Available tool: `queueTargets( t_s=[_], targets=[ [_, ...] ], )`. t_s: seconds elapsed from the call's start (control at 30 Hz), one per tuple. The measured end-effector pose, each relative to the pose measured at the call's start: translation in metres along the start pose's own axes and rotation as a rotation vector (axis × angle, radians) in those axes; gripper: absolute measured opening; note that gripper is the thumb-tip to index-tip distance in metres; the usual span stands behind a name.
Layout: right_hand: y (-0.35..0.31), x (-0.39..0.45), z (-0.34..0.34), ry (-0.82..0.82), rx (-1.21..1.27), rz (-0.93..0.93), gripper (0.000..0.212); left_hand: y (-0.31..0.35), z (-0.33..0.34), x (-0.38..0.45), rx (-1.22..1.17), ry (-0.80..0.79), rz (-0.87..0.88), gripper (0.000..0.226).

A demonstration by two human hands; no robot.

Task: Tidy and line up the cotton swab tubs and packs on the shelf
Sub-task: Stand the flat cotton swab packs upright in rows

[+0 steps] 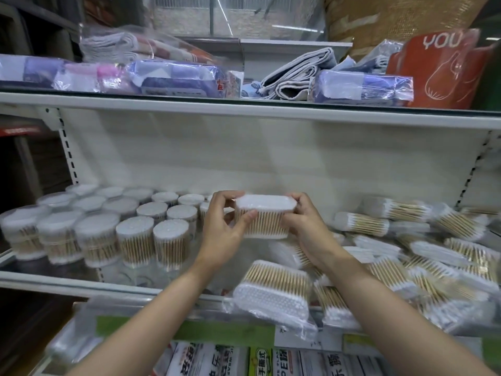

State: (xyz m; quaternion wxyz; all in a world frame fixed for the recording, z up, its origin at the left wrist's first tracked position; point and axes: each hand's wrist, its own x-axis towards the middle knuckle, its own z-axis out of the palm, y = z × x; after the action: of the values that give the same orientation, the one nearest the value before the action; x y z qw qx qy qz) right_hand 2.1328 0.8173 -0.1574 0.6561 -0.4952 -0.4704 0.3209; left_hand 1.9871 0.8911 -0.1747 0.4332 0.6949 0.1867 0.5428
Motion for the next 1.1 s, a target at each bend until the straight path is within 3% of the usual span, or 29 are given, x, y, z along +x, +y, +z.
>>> queueTargets(
  t_s=[0.17, 0.33, 0.5, 0.63, 0.77, 0.93, 1.0, 1.1],
  targets=[
    [0.001, 0.000, 0.001, 0.058, -0.025, -0.042, 0.039, 0.000, -0.004, -0.002, -0.002, 0.037, -0.010, 0.035],
    [0.000, 0.000, -0.002, 0.177, -0.062, -0.140, 0.051, -0.002, -0.008, -0.002, 0.018, -0.036, -0.085, 0.047],
    [0.001, -0.002, -0.002, 0.244, -0.061, -0.097, 0.060, -0.004, -0.005, -0.001, 0.033, -0.061, -0.100, 0.013],
    [0.003, -0.002, -0.003, 0.169, -0.039, -0.003, 0.059, -0.006, -0.005, 0.003, -0.247, -0.003, -0.233, 0.011],
    [0.003, -0.004, 0.007, -0.009, -0.085, 0.045, 0.035, -0.004, -0.001, 0.003, -0.379, 0.004, -0.287, 0.010],
    [0.001, -0.005, 0.007, -0.027, -0.077, 0.016, 0.027, -0.007, -0.003, 0.001, -0.127, 0.028, -0.217, 0.011],
    [0.000, -0.005, 0.006, -0.023, -0.058, 0.022, 0.026, -0.005, -0.003, -0.001, 0.101, 0.070, -0.099, 0.024],
    [-0.002, -0.004, 0.006, -0.022, 0.016, 0.046, 0.033, 0.001, -0.005, -0.004, 0.385, -0.083, 0.143, 0.044]
  ],
)
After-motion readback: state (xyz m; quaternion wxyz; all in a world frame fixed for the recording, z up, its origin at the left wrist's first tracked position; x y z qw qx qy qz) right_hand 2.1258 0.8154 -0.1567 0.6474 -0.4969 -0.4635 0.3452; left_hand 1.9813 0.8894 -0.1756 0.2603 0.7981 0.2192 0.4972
